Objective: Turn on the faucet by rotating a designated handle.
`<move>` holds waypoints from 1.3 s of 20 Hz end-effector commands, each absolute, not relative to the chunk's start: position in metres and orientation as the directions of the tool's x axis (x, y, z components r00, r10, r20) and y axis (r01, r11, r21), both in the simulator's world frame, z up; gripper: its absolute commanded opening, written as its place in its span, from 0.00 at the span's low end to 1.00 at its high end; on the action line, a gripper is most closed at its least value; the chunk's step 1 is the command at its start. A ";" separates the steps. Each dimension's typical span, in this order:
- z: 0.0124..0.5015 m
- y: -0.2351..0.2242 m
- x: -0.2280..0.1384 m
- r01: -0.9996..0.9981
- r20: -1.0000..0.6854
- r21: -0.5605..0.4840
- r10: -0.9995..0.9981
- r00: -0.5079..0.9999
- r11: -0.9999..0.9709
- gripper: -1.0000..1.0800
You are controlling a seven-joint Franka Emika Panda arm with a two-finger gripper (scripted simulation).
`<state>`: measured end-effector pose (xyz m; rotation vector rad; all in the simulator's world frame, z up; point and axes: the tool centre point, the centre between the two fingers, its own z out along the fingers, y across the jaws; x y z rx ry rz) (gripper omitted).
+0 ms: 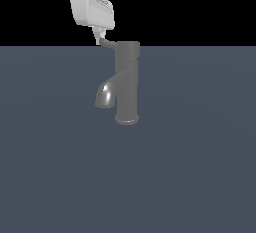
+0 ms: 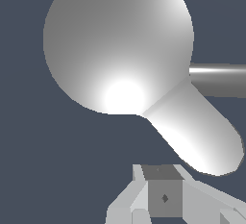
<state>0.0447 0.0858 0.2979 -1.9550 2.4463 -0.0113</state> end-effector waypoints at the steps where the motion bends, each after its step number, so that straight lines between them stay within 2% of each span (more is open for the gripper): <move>1: 0.298 0.079 0.035 -0.974 0.001 -0.005 -0.974 -0.227 0.227 0.00; 17: 0.298 0.071 -0.006 -0.974 0.000 0.000 -0.974 -0.225 0.225 0.00; 18: 0.298 0.084 -0.003 -0.979 -0.002 -0.003 -0.979 -0.205 0.205 0.00; 26: 0.298 0.047 -0.021 -0.977 -0.001 -0.001 -0.977 -0.215 0.215 0.00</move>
